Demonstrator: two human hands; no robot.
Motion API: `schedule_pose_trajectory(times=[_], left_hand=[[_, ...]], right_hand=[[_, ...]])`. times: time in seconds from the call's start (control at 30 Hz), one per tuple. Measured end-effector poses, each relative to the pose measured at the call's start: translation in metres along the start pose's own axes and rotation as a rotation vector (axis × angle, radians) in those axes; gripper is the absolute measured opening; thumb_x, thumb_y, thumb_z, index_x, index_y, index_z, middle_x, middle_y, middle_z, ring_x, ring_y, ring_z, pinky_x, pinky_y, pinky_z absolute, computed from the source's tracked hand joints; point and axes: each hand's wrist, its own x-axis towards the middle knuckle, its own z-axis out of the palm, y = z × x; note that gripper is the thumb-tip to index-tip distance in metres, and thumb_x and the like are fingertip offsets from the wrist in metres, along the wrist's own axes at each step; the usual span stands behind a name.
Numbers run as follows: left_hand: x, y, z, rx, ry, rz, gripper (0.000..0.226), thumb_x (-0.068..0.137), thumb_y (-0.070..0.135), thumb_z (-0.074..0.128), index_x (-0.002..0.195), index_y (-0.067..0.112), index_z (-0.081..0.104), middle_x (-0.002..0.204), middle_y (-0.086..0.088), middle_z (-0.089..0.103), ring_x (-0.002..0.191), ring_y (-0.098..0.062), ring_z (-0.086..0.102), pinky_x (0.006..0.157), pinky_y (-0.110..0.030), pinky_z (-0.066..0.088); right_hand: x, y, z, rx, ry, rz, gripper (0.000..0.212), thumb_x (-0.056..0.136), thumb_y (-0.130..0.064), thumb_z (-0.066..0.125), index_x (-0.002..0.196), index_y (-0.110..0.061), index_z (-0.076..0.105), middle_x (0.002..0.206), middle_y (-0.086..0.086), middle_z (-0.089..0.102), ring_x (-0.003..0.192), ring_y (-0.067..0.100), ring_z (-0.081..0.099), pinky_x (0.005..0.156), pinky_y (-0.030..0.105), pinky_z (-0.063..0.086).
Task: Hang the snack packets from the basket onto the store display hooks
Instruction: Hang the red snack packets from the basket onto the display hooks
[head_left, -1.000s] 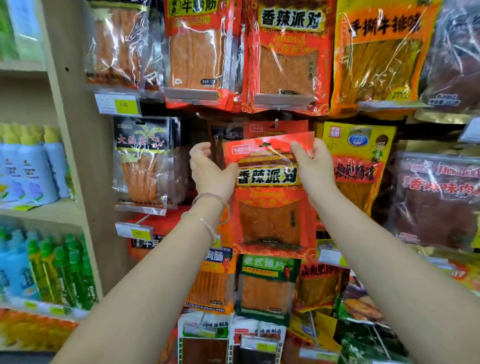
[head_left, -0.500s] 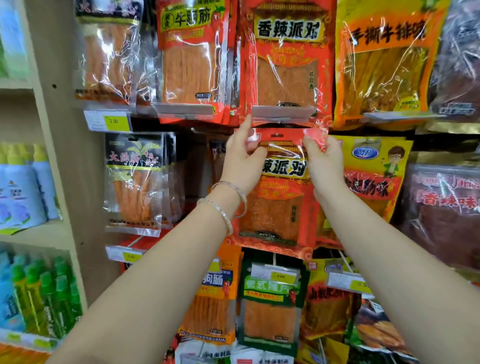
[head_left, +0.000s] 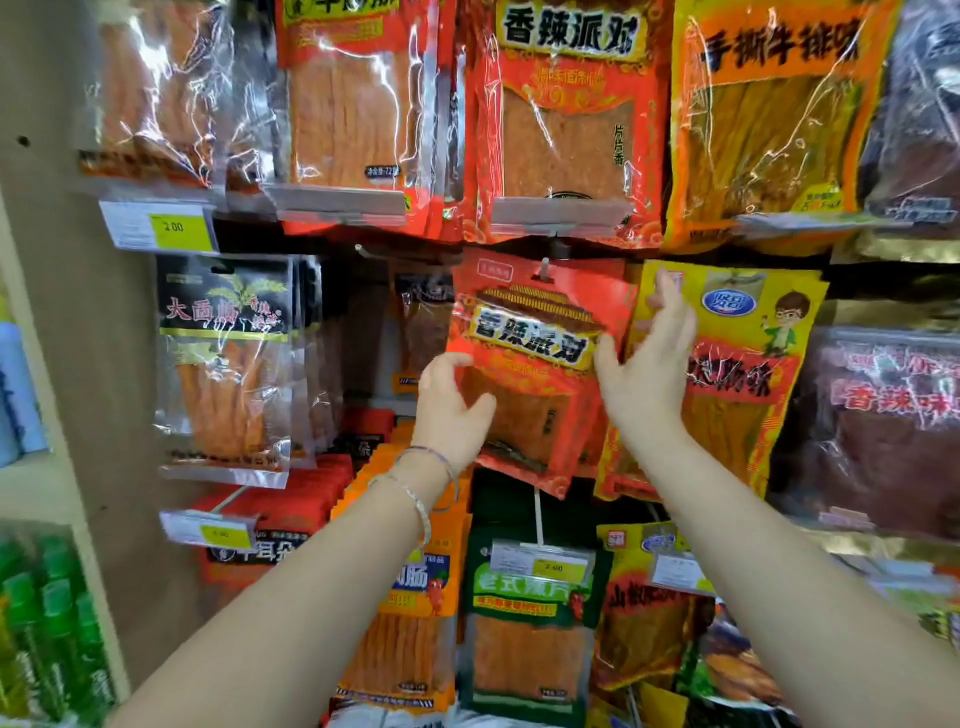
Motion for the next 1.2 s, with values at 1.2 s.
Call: schedule_pose_trajectory(times=[1.2], left_hand=[[-0.017, -0.024, -0.01, -0.026, -0.136, -0.196, 0.02, 0.084, 0.004, 0.058, 0.098, 0.015, 0.068, 0.102, -0.009, 0.068, 0.087, -0.018, 0.062, 0.084, -0.028, 0.051]], right_hand=[[-0.057, -0.008, 0.006, -0.157, -0.68, 0.155, 0.025, 0.088, -0.03, 0.056, 0.113, -0.03, 0.057, 0.089, -0.013, 0.063, 0.081, 0.012, 0.059, 0.068, 0.028, 0.046]])
